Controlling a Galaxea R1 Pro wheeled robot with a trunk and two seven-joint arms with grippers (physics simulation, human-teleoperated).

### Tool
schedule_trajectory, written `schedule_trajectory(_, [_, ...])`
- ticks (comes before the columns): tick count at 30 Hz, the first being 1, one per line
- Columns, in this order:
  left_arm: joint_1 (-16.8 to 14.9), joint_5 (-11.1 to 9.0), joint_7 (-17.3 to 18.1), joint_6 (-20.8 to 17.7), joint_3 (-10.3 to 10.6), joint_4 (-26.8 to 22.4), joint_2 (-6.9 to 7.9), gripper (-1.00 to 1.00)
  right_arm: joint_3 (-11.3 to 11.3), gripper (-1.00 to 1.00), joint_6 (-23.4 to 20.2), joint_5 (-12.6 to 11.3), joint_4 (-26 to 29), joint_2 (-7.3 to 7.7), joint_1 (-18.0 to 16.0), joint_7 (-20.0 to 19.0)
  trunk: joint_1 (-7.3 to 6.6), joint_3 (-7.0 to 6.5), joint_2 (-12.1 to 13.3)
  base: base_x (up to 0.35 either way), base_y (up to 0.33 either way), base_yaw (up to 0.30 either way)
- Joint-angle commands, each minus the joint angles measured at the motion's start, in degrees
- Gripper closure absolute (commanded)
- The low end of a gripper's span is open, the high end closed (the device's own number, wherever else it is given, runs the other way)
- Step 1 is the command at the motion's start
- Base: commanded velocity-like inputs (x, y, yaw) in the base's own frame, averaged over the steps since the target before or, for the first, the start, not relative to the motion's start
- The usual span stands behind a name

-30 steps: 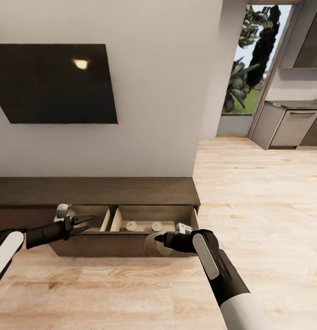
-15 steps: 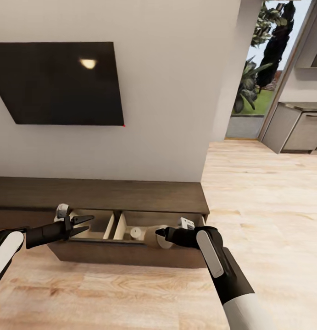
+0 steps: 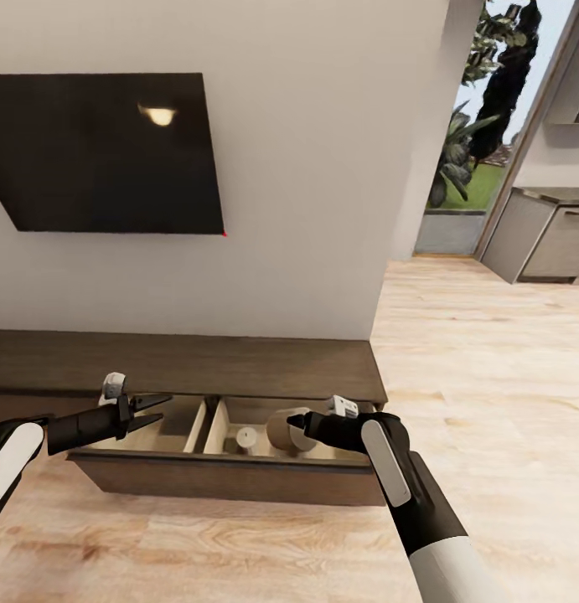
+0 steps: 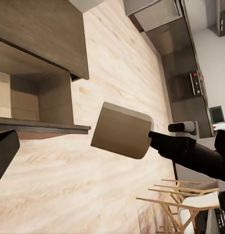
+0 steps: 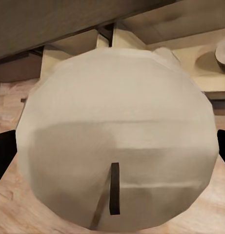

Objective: Place each of the two pumpkins and all three candles from the living room inside a cabinet in the living room (use any cabinet), then make sure every cabinet is closed, and position the cauldron so it is next to a table in the living room.

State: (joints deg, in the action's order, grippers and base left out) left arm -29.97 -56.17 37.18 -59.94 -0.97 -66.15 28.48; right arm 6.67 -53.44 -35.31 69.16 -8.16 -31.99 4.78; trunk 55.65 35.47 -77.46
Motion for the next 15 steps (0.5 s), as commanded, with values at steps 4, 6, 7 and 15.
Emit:
schedule_trajectory(4, [0.0, 0.0, 0.0, 0.0, 0.0, 0.0, 0.00, -1.00, -0.4, 1.00, 0.2, 0.1, 0.0, 0.04, 0.0, 0.3, 0.00, 0.00, 0.0, 0.137, 0.000, 0.000])
schedule_trajectory(6, [0.0, 0.0, 0.0, 0.0, 0.0, 0.0, 0.00, -1.00, -0.7, 1.00, 0.2, 0.3, 0.0, 0.03, 0.0, 1.1, 0.00, 0.00, 0.0, 0.136, 0.000, 0.000])
schedule_trajectory(7, [0.0, 0.1, 0.0, 0.0, 0.0, 0.0, 0.00, -1.00, -0.8, 1.00, 0.2, 0.4, 0.0, 0.04, 0.0, 1.8, 0.00, 0.00, 0.0, 0.136, 0.000, 0.000])
schedule_trajectory(15, [0.0, 0.0, 0.0, 0.0, 0.0, 0.0, 0.01, -1.00, -0.9, 1.00, 0.3, 0.4, -0.1, -0.11, 0.0, 10.8, 0.00, 0.00, 0.0, 0.242, 0.081, 0.000])
